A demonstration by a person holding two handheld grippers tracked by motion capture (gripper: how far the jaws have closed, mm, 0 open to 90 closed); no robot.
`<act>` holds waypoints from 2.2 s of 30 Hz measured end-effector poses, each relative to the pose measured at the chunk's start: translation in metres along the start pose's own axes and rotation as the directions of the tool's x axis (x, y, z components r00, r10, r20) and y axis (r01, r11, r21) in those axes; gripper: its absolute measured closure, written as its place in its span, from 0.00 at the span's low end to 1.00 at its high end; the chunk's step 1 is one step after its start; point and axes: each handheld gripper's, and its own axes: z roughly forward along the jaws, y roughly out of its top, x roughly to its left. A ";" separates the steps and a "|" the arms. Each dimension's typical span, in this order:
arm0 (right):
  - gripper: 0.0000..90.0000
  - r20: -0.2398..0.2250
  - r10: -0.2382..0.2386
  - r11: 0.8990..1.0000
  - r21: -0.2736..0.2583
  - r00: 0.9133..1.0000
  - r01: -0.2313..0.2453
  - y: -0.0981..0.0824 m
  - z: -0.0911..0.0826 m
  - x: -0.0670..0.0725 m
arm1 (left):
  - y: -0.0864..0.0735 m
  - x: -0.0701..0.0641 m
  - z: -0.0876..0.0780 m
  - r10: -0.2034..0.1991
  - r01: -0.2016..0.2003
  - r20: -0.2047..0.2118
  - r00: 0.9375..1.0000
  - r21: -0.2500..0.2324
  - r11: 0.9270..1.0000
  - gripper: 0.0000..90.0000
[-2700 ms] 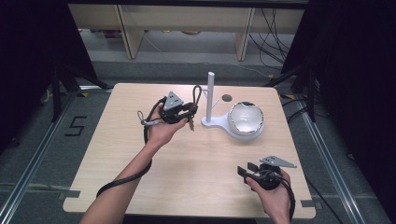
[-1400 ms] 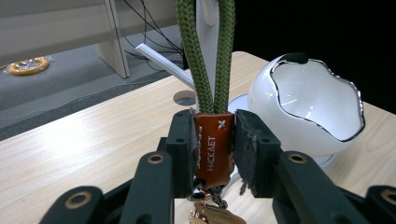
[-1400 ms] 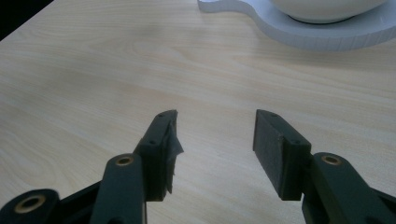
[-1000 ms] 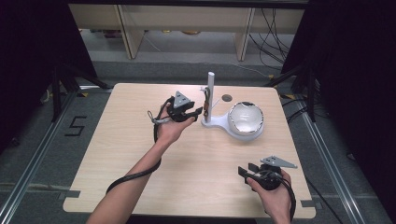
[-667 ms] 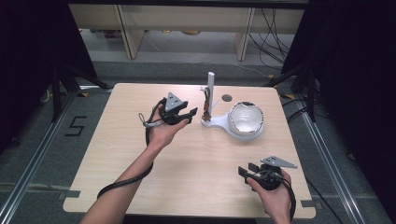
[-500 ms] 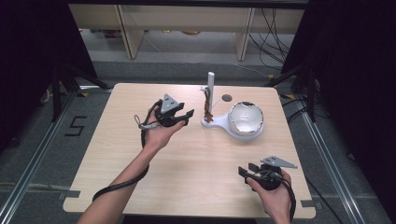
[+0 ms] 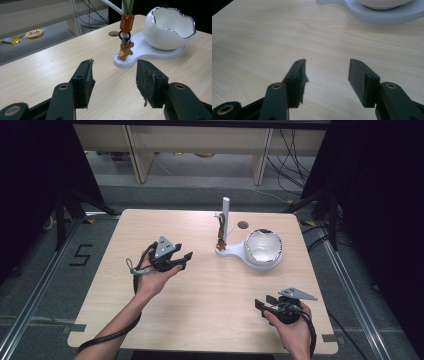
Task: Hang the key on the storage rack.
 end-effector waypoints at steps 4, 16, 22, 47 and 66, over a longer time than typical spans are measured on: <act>0.54 -0.010 -0.038 0.999 -0.010 0.999 0.038 0.000 0.002 -0.002 | -0.007 0.000 -0.008 -0.001 0.001 -0.006 1.000 0.002 1.000 0.52; 0.54 -0.016 -0.045 0.999 -0.013 0.999 0.045 -0.001 0.004 -0.001 | -0.037 0.002 -0.033 -0.039 0.039 -0.016 0.999 -0.004 0.999 0.51; 0.54 -0.015 -0.039 0.999 -0.009 0.999 0.039 -0.001 0.004 -0.001 | -0.053 0.004 -0.046 -0.051 0.051 -0.028 0.998 -0.007 0.999 0.50; 0.53 -0.015 -0.041 0.999 0.009 0.999 0.042 -0.005 0.006 -0.002 | -0.123 0.004 -0.076 -0.078 0.080 -0.104 0.991 0.017 0.997 0.45; 0.53 -0.025 -0.097 0.994 -0.047 0.995 0.096 -0.017 0.019 -0.002 | -0.124 0.001 -0.080 -0.033 0.033 -0.107 0.994 0.000 0.999 0.45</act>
